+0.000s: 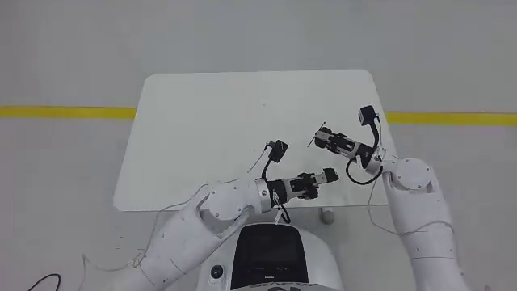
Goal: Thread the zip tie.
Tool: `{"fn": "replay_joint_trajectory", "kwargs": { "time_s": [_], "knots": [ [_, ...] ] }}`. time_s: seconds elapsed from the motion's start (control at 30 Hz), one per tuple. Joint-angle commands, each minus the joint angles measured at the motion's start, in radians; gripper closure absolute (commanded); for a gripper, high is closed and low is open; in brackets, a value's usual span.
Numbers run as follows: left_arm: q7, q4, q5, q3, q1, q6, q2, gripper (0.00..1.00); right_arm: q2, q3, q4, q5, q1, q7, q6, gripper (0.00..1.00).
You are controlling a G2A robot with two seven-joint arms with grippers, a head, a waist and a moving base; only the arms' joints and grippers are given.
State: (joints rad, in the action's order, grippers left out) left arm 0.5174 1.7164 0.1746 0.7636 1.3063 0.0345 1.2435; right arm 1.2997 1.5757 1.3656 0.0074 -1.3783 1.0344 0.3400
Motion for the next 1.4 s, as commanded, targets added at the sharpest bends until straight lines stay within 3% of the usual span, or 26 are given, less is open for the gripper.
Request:
{"fn": "replay_joint_trajectory", "kwargs": {
  "time_s": [0.0, 0.27, 0.47, 0.73, 1.37],
  "knots": [
    [0.003, 0.001, -0.001, 0.002, 0.002, 0.000, -0.001, 0.00, 0.000, -0.001, 0.000, -0.001, 0.000, -0.001, 0.000, 1.00],
    [-0.001, 0.001, -0.001, 0.003, 0.002, -0.001, -0.001, 0.00, 0.000, -0.001, 0.000, -0.001, 0.000, -0.001, 0.000, 1.00],
    [-0.106, -0.015, -0.014, -0.006, 0.026, -0.013, 0.003, 0.00, -0.004, 0.001, 0.072, 0.008, -0.068, -0.096, 0.000, 1.00],
    [-0.231, -0.082, 0.010, 0.002, 0.039, -0.076, 0.011, 0.00, -0.013, 0.004, 0.175, 0.054, -0.177, -0.122, 0.000, 1.00],
    [-0.236, -0.086, 0.013, -0.001, 0.038, -0.085, 0.013, 0.00, -0.014, -0.002, 0.179, 0.050, -0.180, -0.123, 0.000, 1.00]
  ]
}}
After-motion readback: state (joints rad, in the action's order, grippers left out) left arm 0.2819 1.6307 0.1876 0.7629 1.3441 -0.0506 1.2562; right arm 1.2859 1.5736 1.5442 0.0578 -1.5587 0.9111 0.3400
